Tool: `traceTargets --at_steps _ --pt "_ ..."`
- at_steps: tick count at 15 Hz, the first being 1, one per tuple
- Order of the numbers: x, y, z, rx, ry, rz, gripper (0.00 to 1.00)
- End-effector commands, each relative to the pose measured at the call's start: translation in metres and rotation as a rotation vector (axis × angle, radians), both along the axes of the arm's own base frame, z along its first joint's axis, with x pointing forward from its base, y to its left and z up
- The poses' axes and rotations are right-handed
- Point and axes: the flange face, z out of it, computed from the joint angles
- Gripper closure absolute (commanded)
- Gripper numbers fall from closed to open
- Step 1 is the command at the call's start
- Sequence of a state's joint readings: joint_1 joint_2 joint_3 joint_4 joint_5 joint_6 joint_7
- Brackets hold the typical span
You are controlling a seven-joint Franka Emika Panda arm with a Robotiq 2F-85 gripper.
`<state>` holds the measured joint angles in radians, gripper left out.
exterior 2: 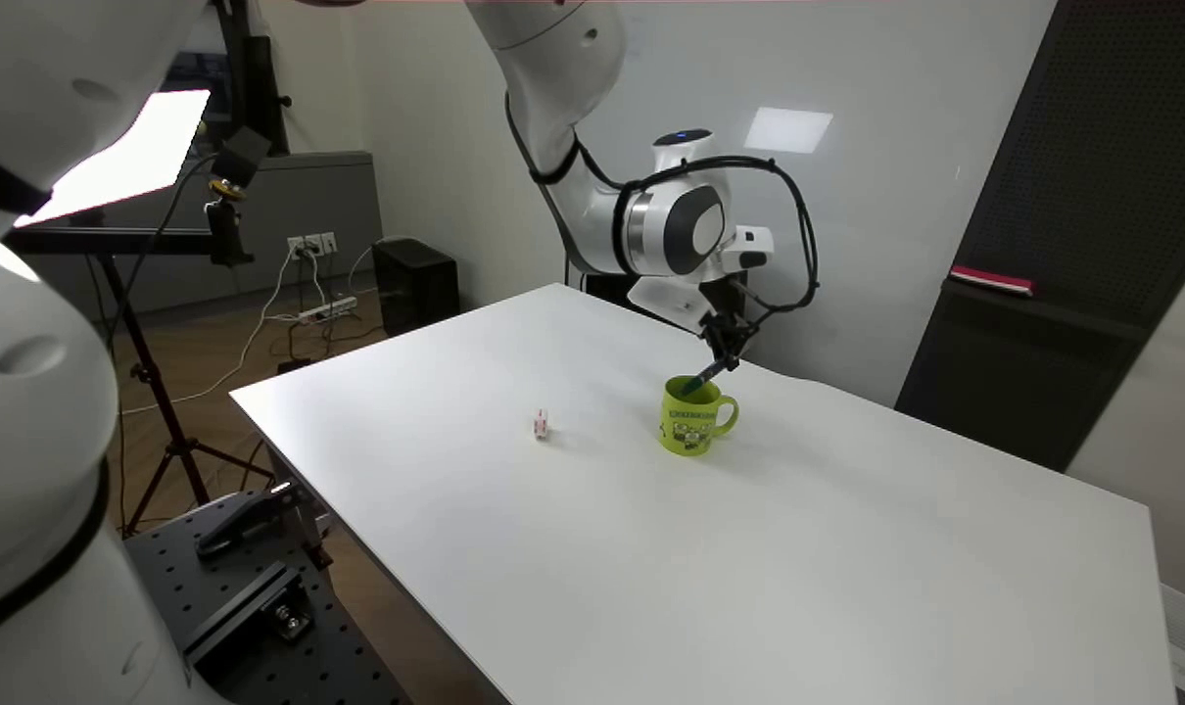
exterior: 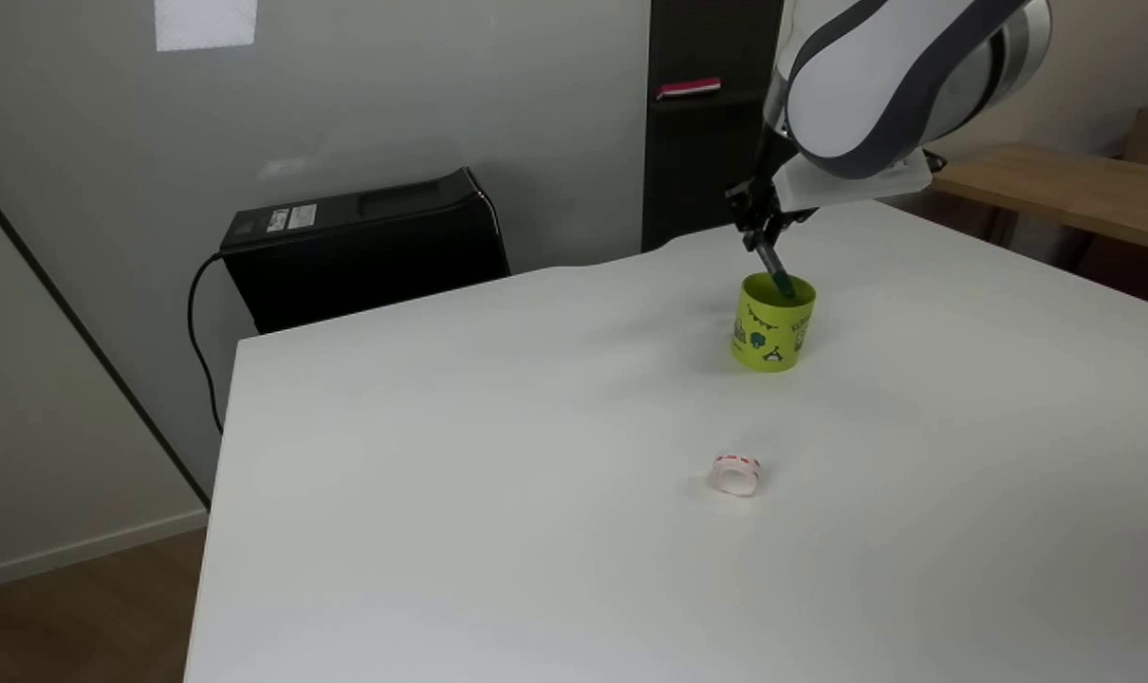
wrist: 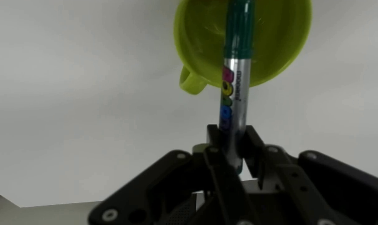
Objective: Put the marker in the cup
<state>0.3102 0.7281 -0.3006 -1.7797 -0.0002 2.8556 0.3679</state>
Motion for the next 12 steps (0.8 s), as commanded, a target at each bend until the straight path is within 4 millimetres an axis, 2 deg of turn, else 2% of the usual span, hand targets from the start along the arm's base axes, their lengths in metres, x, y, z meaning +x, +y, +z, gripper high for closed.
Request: traceTargets --at_steps 1,9,10,11,12 --pt "0.0038 0.0018 -0.0066 -0.001 -0.033 -0.021 0.94" --pt "0.0000 0.0009 -0.0083 -0.007 -0.073 -0.006 0.94" --pt "0.0002 0.0008 -0.0075 -0.007 -0.074 -0.006 0.53" --pt "0.0003 0.0009 -0.0070 -0.007 -0.075 -0.006 0.52" --pt "0.0006 0.0009 -0.0068 -0.007 -0.075 -0.007 0.46"
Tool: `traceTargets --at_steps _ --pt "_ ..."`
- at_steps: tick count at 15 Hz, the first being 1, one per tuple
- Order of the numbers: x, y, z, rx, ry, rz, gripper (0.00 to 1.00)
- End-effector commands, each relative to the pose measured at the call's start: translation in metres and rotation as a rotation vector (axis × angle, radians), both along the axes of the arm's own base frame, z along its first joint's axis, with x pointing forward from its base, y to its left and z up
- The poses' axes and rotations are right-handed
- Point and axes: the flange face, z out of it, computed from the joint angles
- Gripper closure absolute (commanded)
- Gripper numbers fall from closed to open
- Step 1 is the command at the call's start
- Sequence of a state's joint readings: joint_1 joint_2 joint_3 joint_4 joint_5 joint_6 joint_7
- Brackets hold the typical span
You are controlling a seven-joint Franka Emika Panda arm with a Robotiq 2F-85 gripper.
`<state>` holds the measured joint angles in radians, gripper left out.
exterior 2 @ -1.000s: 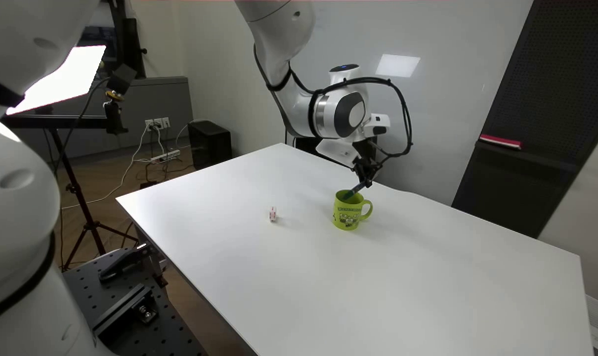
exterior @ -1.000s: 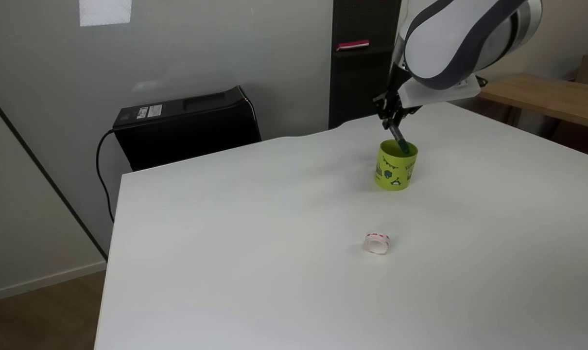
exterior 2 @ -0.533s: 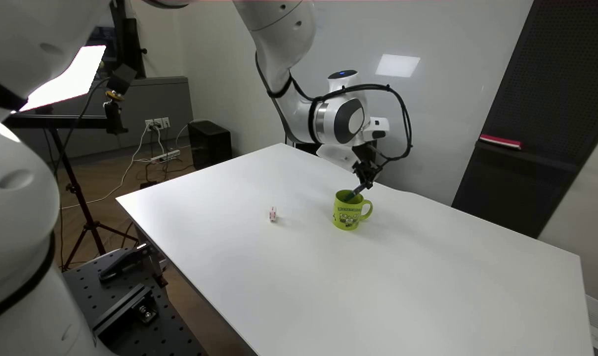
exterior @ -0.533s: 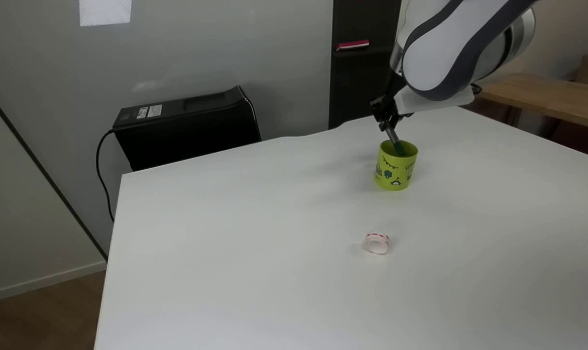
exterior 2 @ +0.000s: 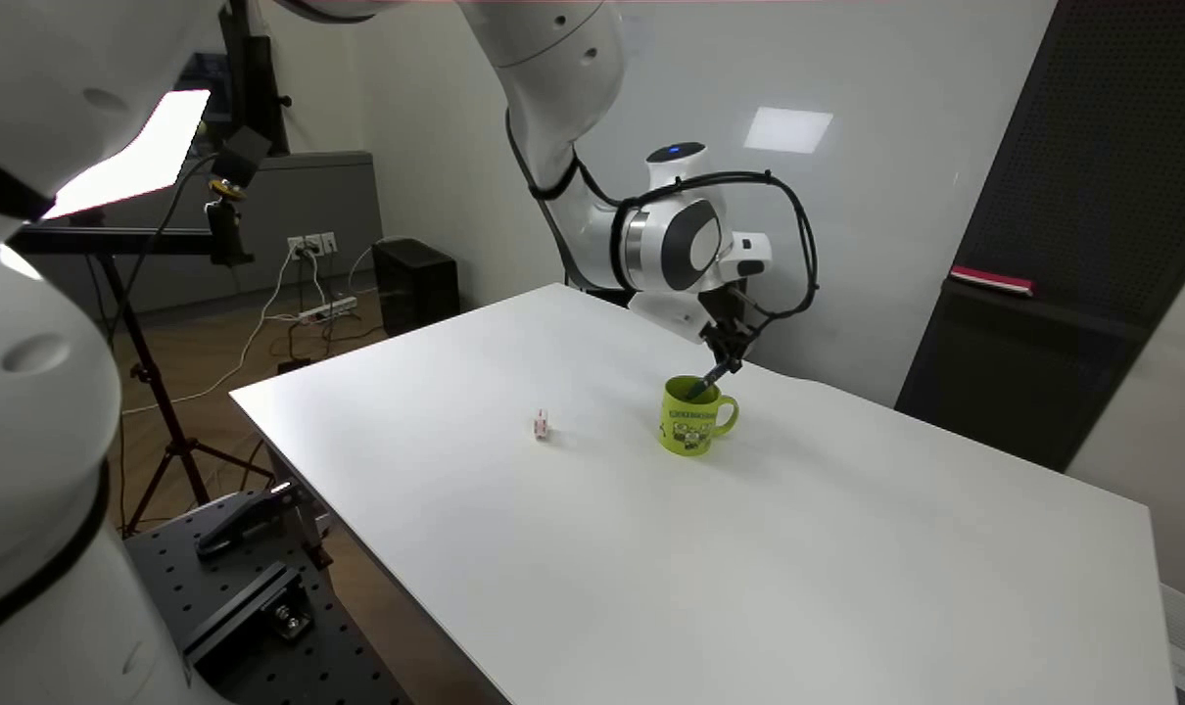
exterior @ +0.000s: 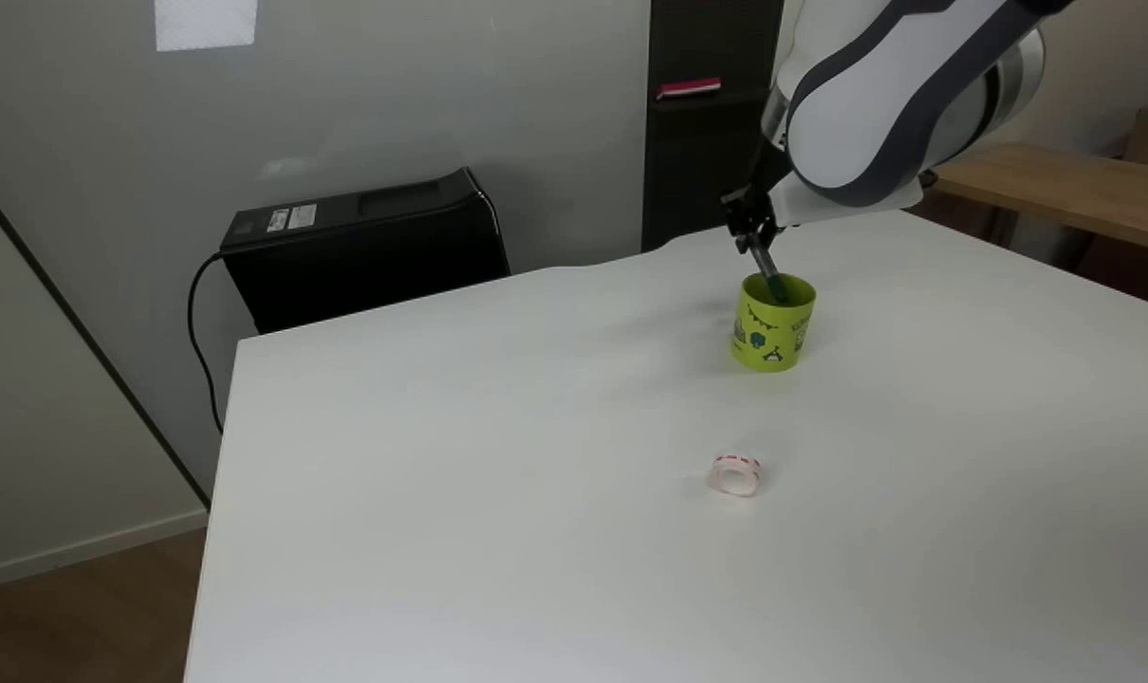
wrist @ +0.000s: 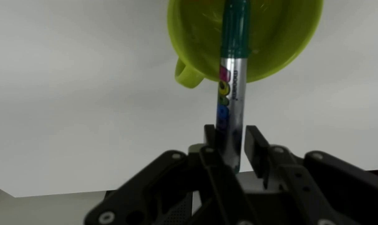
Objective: Put the marker in the cup
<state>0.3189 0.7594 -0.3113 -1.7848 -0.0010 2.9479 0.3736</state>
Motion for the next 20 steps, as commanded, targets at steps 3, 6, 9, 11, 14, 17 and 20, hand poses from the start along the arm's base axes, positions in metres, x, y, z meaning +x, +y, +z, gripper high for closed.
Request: traceTargets --at_steps 3,6,9,11,14,17,20 --pt "0.001 0.001 0.003 0.000 -0.014 -0.021 0.26" --pt "0.002 0.001 0.004 0.000 -0.012 -0.024 0.06" --pt "0.001 0.002 0.004 -0.001 -0.005 -0.025 0.00" --pt "-0.002 0.006 0.004 0.006 0.004 -0.019 0.00" --pt "-0.003 0.011 0.006 0.005 0.007 -0.012 0.00" --pt "-0.005 0.016 0.008 0.006 0.009 -0.003 0.00" --pt "-0.012 0.022 0.008 0.023 0.100 0.041 0.00"
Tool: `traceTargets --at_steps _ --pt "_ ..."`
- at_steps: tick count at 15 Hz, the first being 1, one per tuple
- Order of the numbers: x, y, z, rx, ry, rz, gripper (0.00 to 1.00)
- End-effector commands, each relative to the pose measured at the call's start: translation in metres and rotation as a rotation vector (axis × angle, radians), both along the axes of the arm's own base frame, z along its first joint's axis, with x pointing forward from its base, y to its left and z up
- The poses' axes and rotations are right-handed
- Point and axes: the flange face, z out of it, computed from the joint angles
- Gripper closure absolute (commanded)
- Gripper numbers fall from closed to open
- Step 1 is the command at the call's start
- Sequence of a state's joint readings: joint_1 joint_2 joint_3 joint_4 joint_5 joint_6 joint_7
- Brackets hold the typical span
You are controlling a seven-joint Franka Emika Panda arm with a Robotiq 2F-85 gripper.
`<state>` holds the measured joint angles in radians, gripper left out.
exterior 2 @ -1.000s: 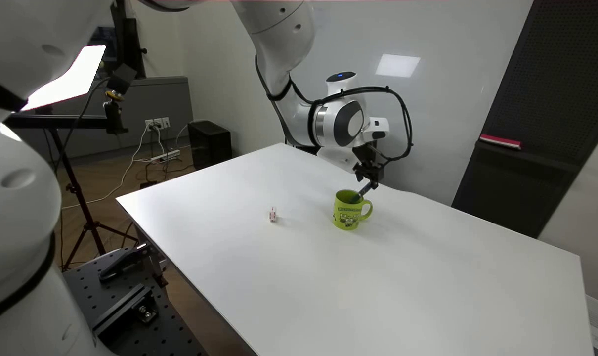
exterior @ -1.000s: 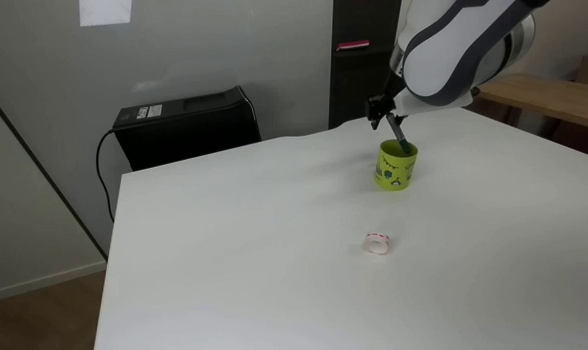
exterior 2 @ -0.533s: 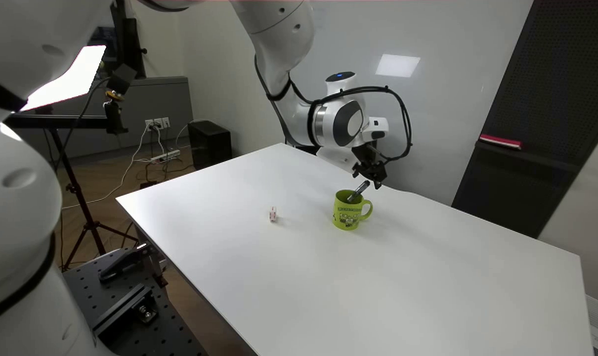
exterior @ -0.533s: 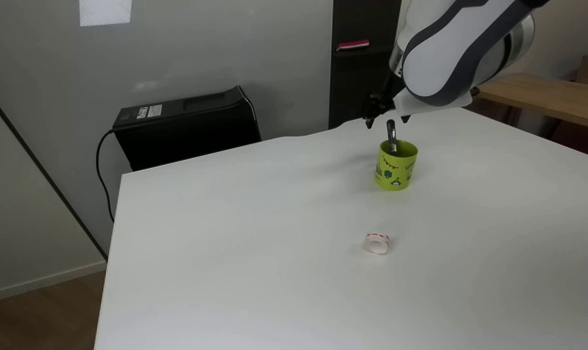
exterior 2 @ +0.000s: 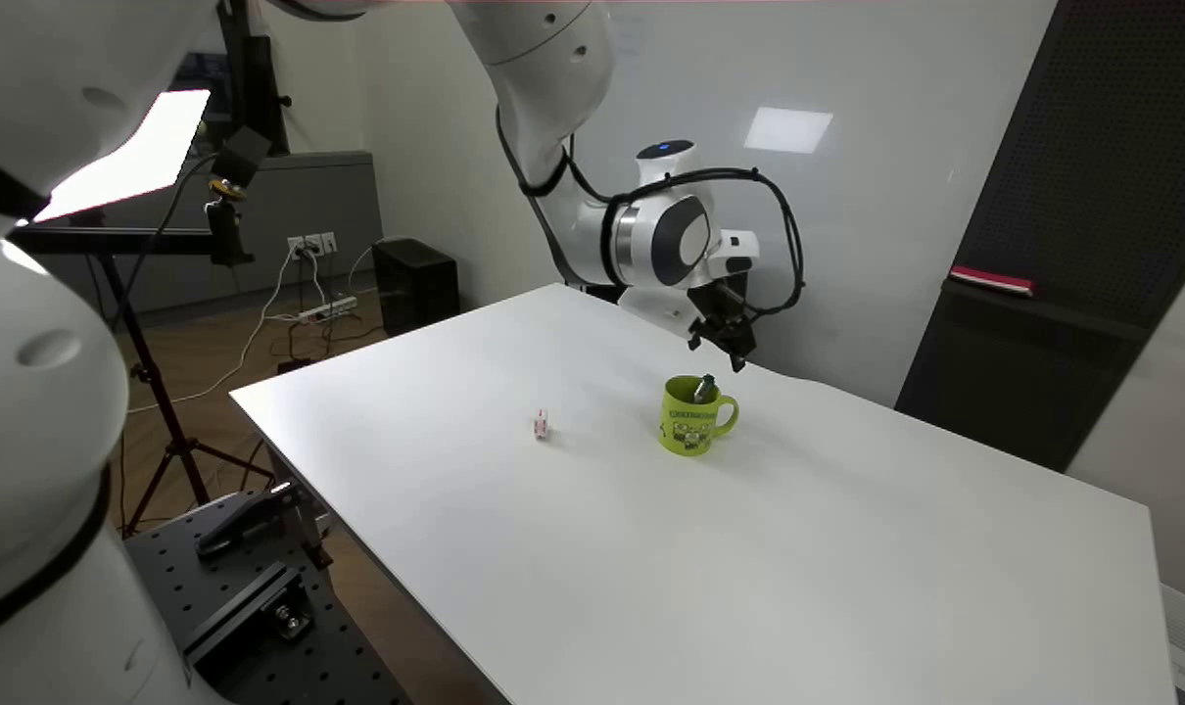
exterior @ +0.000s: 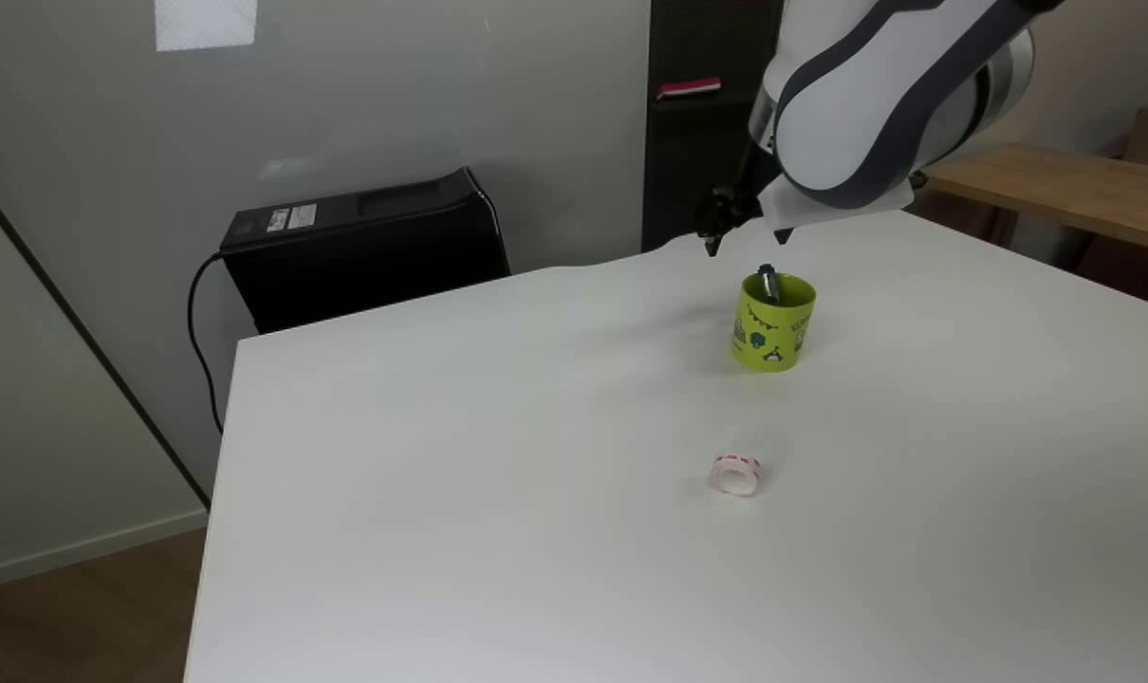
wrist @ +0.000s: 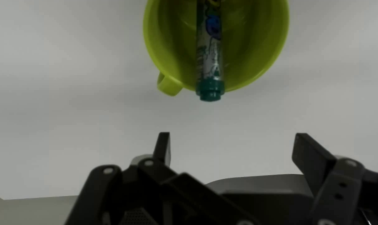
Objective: Put the marker in the cup
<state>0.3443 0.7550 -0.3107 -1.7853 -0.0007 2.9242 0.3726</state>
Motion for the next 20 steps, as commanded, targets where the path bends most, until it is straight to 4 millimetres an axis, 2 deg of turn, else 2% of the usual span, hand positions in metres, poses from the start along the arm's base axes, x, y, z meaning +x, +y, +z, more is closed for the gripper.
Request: traceTargets --at_steps 1,6,14,18,19,20 --pt "-0.014 0.009 0.007 0.034 0.132 0.042 0.00" --pt "-0.027 0.027 0.018 0.060 0.285 0.105 0.00" --pt "-0.054 0.052 0.041 0.090 0.418 0.188 0.00" --pt "-0.074 0.063 0.040 0.116 0.540 0.247 0.00" --pt "-0.061 0.065 0.032 0.094 0.493 0.225 0.00" --pt "-0.065 0.066 0.031 0.098 0.517 0.234 0.00"
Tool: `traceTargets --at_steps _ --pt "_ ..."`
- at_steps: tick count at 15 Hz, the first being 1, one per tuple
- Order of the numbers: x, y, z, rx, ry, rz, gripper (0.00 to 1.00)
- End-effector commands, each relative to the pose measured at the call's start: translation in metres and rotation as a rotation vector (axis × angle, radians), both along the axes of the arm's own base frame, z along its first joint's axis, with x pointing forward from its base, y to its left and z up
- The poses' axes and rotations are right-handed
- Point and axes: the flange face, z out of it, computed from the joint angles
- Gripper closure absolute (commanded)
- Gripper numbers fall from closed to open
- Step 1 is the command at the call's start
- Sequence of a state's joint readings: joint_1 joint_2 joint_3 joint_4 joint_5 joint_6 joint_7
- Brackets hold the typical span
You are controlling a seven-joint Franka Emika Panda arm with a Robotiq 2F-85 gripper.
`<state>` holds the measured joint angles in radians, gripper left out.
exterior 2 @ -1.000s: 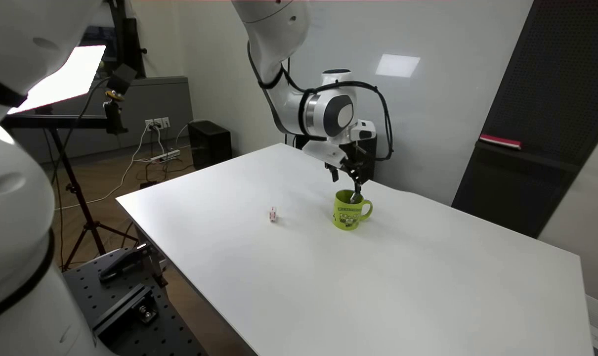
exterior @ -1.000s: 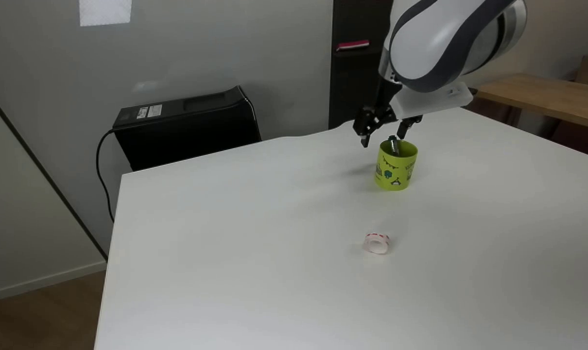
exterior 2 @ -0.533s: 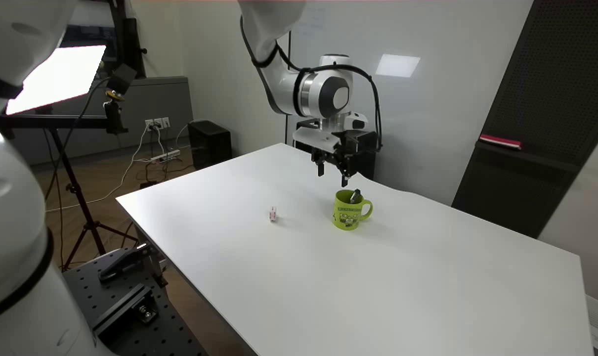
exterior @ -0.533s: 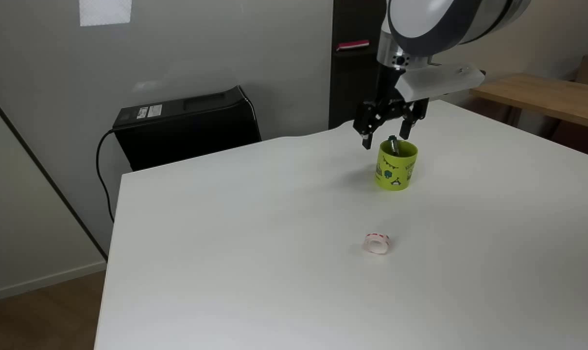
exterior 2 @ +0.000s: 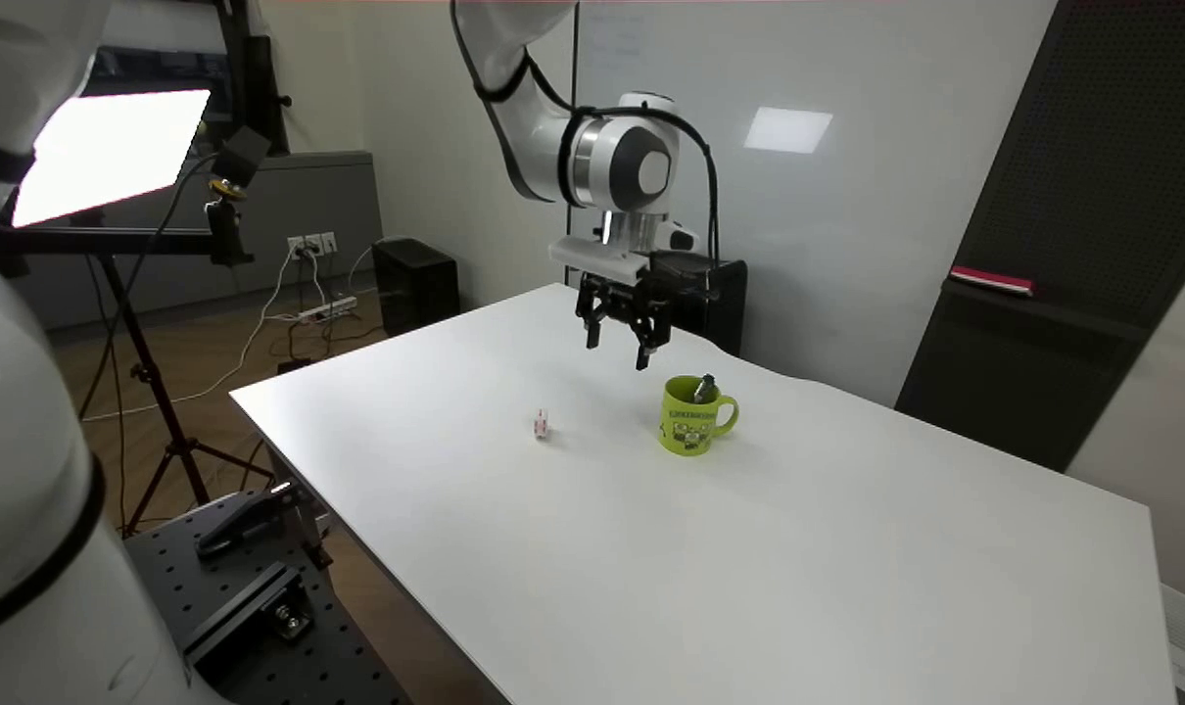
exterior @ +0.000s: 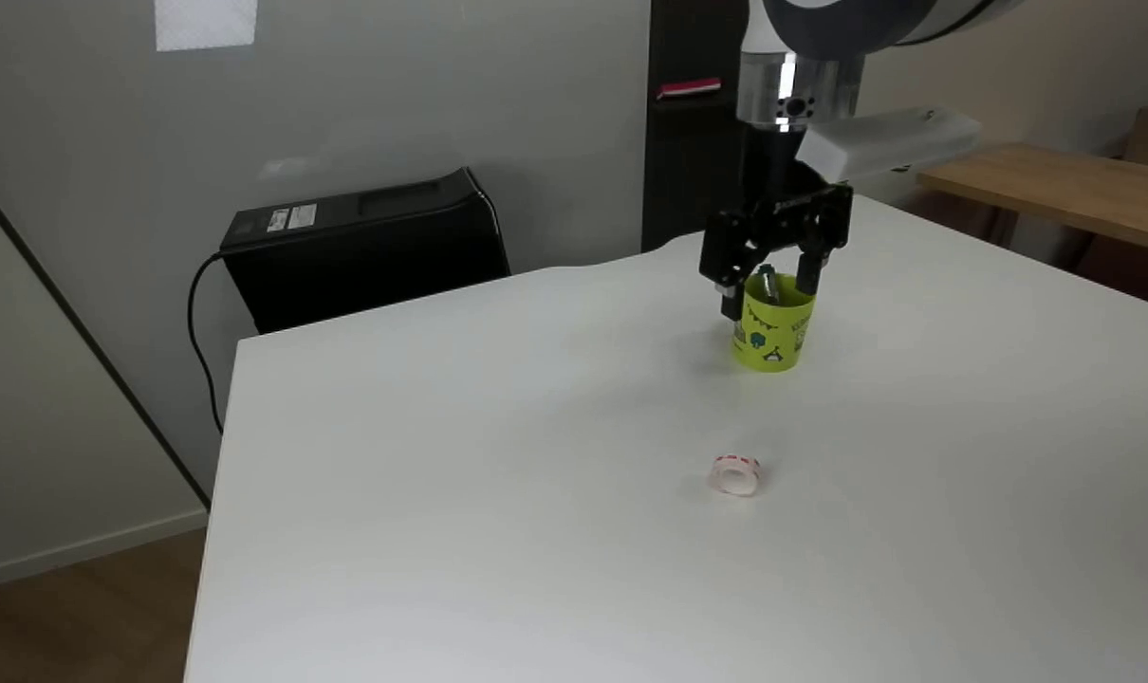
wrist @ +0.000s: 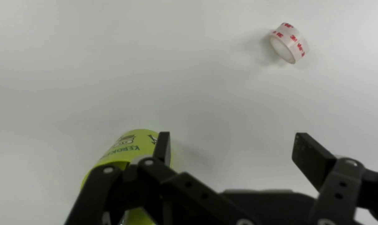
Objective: Put the marker in the cup
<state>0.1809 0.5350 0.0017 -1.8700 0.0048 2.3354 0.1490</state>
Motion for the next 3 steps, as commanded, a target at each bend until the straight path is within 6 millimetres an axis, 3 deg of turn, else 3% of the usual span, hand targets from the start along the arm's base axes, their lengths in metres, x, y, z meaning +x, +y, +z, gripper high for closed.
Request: traceTargets --at_steps 1,3 --pt "-0.0020 0.0003 0.0004 0.002 0.010 0.006 0.00" --pt "-0.0035 -0.0010 0.0004 0.003 0.016 0.011 0.00"
